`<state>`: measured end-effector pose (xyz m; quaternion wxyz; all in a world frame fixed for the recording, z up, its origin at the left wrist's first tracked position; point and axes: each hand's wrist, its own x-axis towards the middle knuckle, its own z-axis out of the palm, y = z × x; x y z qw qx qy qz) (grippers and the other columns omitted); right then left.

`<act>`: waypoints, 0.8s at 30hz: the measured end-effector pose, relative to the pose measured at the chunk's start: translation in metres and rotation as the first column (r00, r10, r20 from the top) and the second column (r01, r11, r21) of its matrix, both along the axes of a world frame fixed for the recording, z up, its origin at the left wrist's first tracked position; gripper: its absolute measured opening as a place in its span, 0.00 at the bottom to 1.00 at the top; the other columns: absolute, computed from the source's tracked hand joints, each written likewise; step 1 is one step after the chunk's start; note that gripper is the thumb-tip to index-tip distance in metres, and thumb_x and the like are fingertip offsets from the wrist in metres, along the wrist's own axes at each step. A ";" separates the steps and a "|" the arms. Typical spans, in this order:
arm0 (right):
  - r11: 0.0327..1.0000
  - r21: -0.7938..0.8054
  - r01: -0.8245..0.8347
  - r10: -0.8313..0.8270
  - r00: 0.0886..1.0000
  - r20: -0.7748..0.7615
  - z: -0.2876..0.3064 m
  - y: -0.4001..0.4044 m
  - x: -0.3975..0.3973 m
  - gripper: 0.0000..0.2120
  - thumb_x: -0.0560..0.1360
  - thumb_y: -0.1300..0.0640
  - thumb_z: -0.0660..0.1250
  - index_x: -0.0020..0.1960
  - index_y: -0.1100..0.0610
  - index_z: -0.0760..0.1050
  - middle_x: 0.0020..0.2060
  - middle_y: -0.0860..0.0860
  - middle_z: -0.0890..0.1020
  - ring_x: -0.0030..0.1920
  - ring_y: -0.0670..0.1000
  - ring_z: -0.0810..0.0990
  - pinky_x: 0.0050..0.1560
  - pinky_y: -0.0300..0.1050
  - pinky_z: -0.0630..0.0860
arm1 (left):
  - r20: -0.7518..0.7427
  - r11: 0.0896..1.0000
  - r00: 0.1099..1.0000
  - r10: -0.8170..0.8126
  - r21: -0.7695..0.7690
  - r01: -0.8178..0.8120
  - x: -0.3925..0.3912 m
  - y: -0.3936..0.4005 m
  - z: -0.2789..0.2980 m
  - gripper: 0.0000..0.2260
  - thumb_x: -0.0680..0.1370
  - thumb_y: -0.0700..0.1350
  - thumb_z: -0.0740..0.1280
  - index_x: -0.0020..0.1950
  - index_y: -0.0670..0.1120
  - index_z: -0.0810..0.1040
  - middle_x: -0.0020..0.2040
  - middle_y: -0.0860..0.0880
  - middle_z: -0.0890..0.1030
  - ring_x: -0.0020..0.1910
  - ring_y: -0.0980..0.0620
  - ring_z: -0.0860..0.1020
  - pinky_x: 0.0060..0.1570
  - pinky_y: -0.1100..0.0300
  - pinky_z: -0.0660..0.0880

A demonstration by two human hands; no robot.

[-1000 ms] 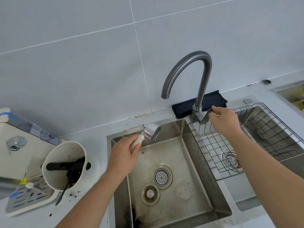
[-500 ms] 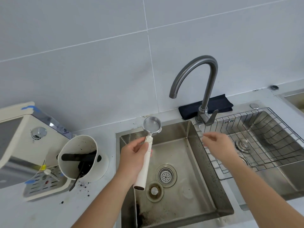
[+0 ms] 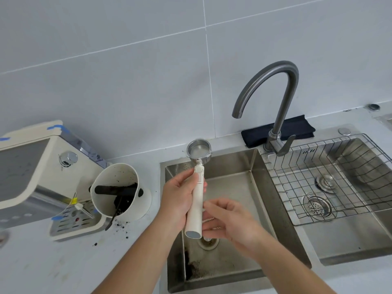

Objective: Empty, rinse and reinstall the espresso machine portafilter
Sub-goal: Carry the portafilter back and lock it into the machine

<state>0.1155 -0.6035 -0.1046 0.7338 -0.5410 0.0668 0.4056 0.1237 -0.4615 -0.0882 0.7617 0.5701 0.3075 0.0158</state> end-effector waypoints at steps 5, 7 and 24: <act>0.999 0.004 -0.036 0.036 0.999 0.003 0.005 0.020 -0.020 0.14 0.74 0.61 0.74 0.58 0.60 0.77 0.48 0.63 0.86 0.43 0.55 0.86 0.48 0.53 0.83 | 0.020 0.999 0.999 0.046 -0.006 -0.046 -0.010 0.008 -0.001 0.09 0.77 0.40 0.69 0.56 0.43 0.82 0.40 0.43 0.85 0.40 0.47 0.83 0.42 0.55 0.81; 0.999 -0.012 -0.040 0.040 0.999 0.014 0.008 0.025 -0.027 0.15 0.73 0.62 0.75 0.58 0.60 0.77 0.52 0.64 0.85 0.45 0.56 0.86 0.49 0.54 0.83 | 0.031 0.998 0.998 0.050 -0.026 -0.049 -0.016 0.013 0.001 0.09 0.76 0.40 0.70 0.56 0.42 0.82 0.39 0.43 0.85 0.38 0.47 0.83 0.41 0.55 0.81; 0.999 -0.005 -0.041 0.041 0.996 0.083 0.044 0.114 -0.096 0.19 0.68 0.64 0.73 0.58 0.64 0.76 0.42 0.60 0.82 0.38 0.56 0.83 0.42 0.51 0.82 | 0.099 0.991 0.993 -0.058 0.130 0.045 -0.088 0.115 0.026 0.06 0.75 0.41 0.71 0.50 0.49 0.83 0.47 0.42 0.85 0.46 0.45 0.83 0.49 0.49 0.81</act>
